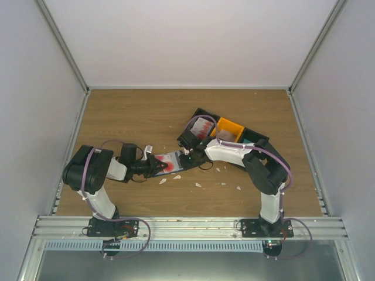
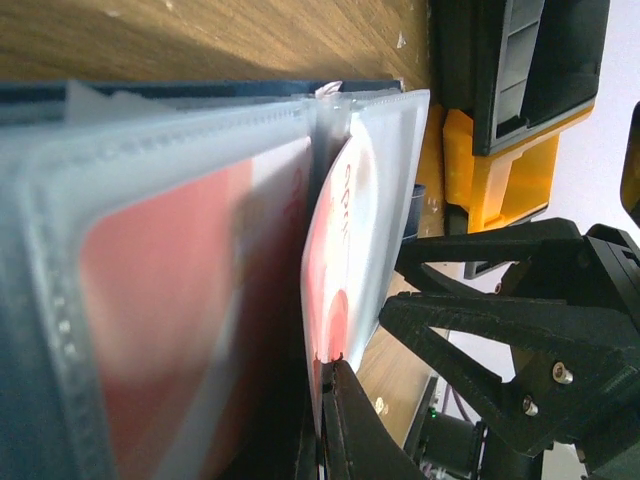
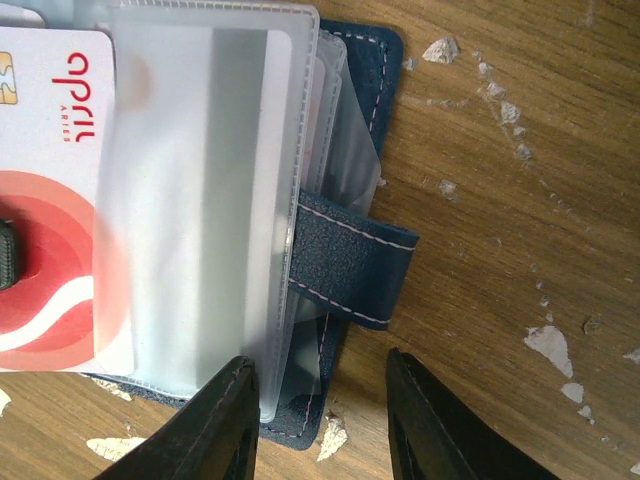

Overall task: Put the credit cards into the card holder
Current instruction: Insert the credit card into the card holder.

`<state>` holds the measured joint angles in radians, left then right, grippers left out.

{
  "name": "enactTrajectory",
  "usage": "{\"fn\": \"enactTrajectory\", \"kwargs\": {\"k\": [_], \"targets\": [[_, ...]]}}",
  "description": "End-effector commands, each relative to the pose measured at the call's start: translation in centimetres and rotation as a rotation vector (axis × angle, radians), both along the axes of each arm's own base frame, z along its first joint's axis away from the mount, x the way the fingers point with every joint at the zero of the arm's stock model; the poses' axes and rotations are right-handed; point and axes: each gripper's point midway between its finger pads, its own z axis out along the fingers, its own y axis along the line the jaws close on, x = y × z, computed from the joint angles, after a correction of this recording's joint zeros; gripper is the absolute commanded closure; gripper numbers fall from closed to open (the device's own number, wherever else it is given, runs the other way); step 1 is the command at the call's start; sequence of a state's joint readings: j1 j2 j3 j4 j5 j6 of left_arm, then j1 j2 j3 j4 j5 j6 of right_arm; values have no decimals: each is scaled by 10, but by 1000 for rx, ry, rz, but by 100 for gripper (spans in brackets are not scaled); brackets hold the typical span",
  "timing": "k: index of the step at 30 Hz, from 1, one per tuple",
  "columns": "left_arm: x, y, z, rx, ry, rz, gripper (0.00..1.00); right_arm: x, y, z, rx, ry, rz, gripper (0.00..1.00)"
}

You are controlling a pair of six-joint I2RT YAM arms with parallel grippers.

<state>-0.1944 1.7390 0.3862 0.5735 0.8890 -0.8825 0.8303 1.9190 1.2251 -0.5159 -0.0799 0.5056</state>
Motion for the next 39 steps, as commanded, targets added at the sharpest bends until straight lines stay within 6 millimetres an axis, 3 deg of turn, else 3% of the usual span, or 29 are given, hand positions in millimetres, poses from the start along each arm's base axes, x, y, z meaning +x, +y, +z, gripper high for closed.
{"fn": "enactTrajectory", "kwargs": {"k": [1, 9, 17, 27, 39], "targets": [[-26, 15, -34, 73, 175, 86, 100, -10, -8, -23, -58, 56, 1, 63], [-27, 21, -33, 104, 162, 118, 100, -11, -8, -24, -60, 56, 2, 63], [-12, 9, -32, 60, 148, 50, 100, -11, -8, -25, -58, 54, 4, 63], [-11, 4, -35, 88, 135, 12, 100, -11, -6, -26, -51, 58, 9, 64], [7, 16, -11, 151, 31, 119, 100, -15, -7, -27, -50, 67, 11, 69]]}}
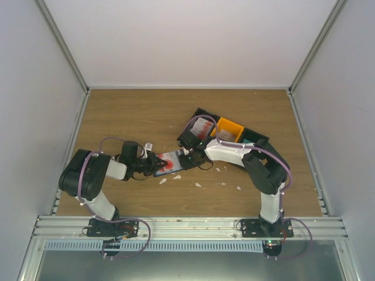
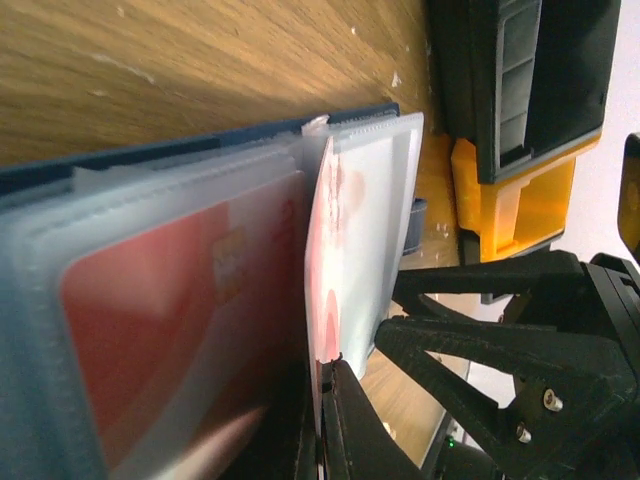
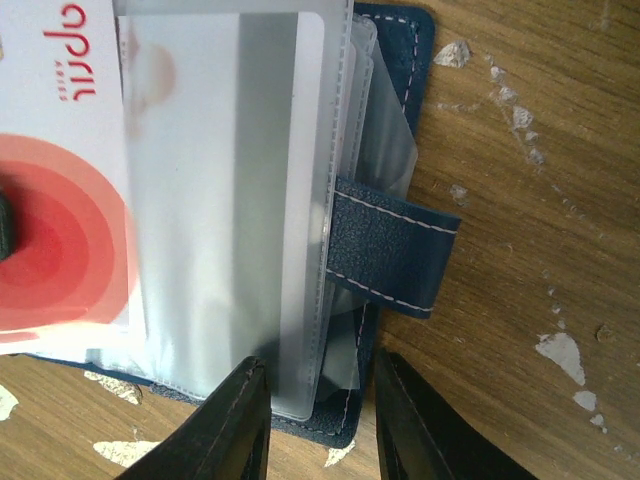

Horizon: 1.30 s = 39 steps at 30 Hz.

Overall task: Put the credit cards into the card holder
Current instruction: Insert the credit card into the card holder.

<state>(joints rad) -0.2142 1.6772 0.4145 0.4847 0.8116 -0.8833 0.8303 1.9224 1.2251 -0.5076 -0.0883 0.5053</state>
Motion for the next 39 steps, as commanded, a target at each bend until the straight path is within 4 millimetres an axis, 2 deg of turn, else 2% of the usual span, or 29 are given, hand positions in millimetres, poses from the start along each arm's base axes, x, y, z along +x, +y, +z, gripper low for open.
{"fn": "enactTrajectory", "kwargs": {"k": [1, 7, 11, 18, 31, 39], "targets": [[-2, 15, -17, 92, 42, 82, 100, -15, -9, -26, -58, 65, 8, 69], [-10, 1, -23, 50, 75, 33, 100, -14, -8, -26, -54, 62, 9, 69], [-18, -2, -27, 53, 101, 32, 100, -14, -8, -26, -54, 63, 8, 69], [-20, -7, -26, 44, 112, 14, 100, -14, -8, -25, -52, 61, 8, 69], [-10, -17, -27, 53, 106, -34, 100, -14, -2, -24, -29, 57, 31, 70], [-6, -18, -24, 129, 62, -70, 89, -14, 0, -21, -15, 52, 35, 70]]}}
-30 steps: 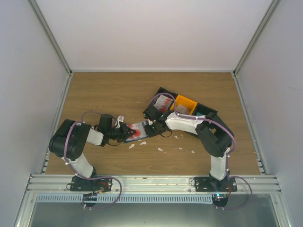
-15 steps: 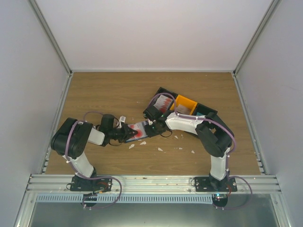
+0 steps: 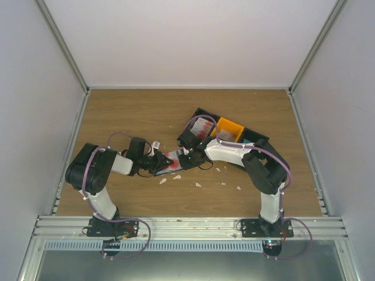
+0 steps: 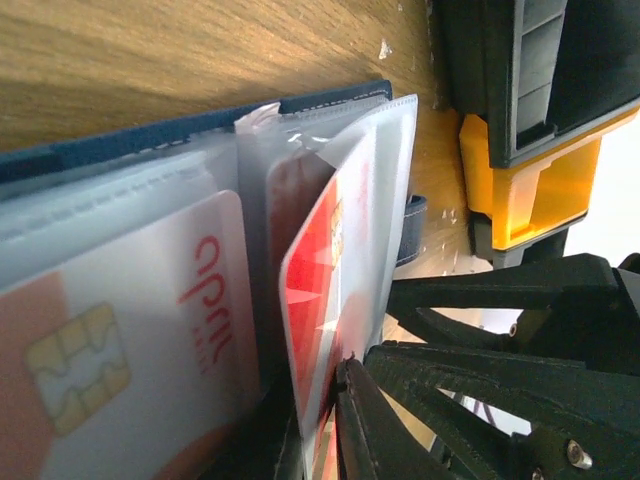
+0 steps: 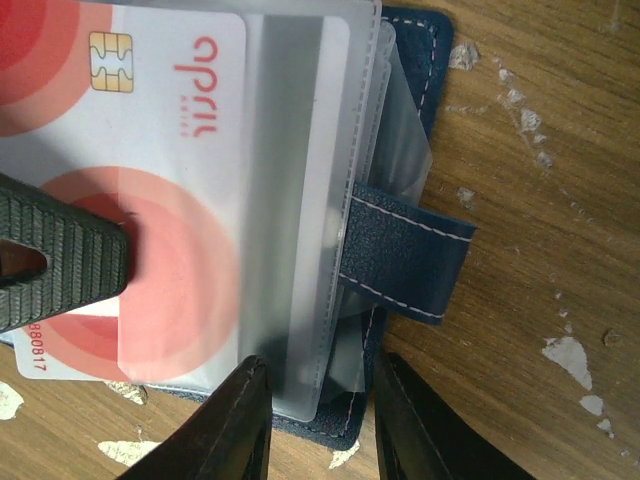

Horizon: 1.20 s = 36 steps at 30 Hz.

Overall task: Put the credit cards into the card holder
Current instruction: Insert the credit card into the card holder.

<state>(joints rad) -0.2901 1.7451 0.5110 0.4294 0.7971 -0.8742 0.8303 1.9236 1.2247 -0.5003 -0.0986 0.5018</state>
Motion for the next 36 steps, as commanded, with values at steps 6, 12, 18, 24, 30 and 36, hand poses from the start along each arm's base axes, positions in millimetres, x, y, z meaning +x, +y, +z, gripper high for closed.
{"fn": "enactTrajectory", "kwargs": {"k": [6, 12, 18, 24, 30, 36], "targets": [[-20, 16, -10, 188, 20, 1, 64, -15, -4, -22, -19, 49, 12, 70], [-29, 23, 0, 227, 3, -7, 46, -14, -5, -20, -9, 43, 6, 70], [-32, 31, 9, 263, 25, 38, 42, -15, -3, -18, 3, 42, 12, 70], [-32, 39, 11, 302, 29, 72, 40, -13, 9, -2, 78, 19, 37, 69], [-34, 46, 18, 350, 15, 74, 45, -5, 16, 18, 143, -23, 33, 66], [-44, 51, 13, 417, 33, -10, 41, -6, 20, 25, 170, -37, 59, 62]]}}
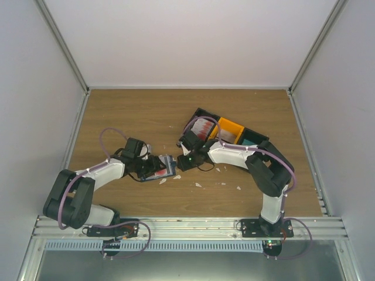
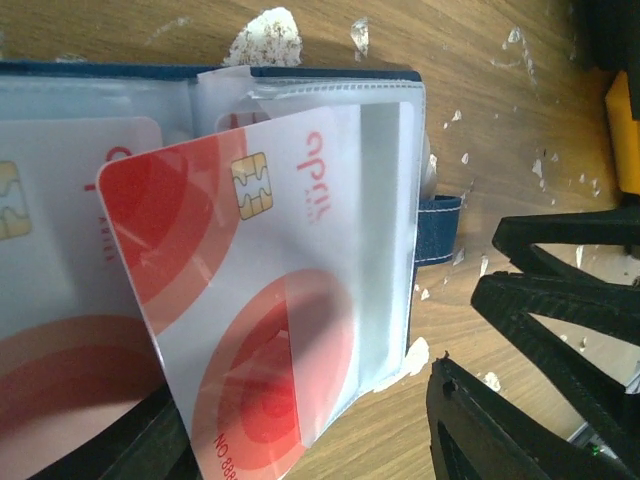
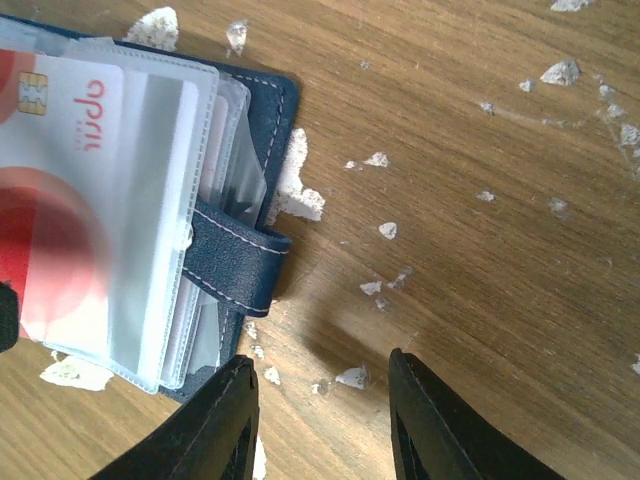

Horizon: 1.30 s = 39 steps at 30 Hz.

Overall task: Put the credit cards into the card holder
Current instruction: Insert the credit card into the card holder.

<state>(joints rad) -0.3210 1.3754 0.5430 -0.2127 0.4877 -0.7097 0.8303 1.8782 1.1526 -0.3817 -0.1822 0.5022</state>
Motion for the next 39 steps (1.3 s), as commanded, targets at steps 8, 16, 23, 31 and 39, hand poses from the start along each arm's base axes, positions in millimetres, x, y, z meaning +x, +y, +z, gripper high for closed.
{"fn": "enactTrajectory", "kwargs": {"k": [8, 16, 23, 31, 39], "targets": [[-19, 6, 10, 31, 33, -32, 38, 2, 10, 20, 72, -39, 29, 59], [-30, 21, 7, 94, 62, 12, 31, 0, 10, 24, 84, -46, 37, 56], [-22, 36, 6, 177, 24, 40, 50, -2, 15, 24, 99, -32, 55, 57], [-6, 39, -1, 197, 6, 56, 61, -12, 21, 11, 105, 31, 76, 59], [-3, 36, -11, 185, 7, 45, 71, -21, 29, -3, 122, 95, 96, 64]]}}
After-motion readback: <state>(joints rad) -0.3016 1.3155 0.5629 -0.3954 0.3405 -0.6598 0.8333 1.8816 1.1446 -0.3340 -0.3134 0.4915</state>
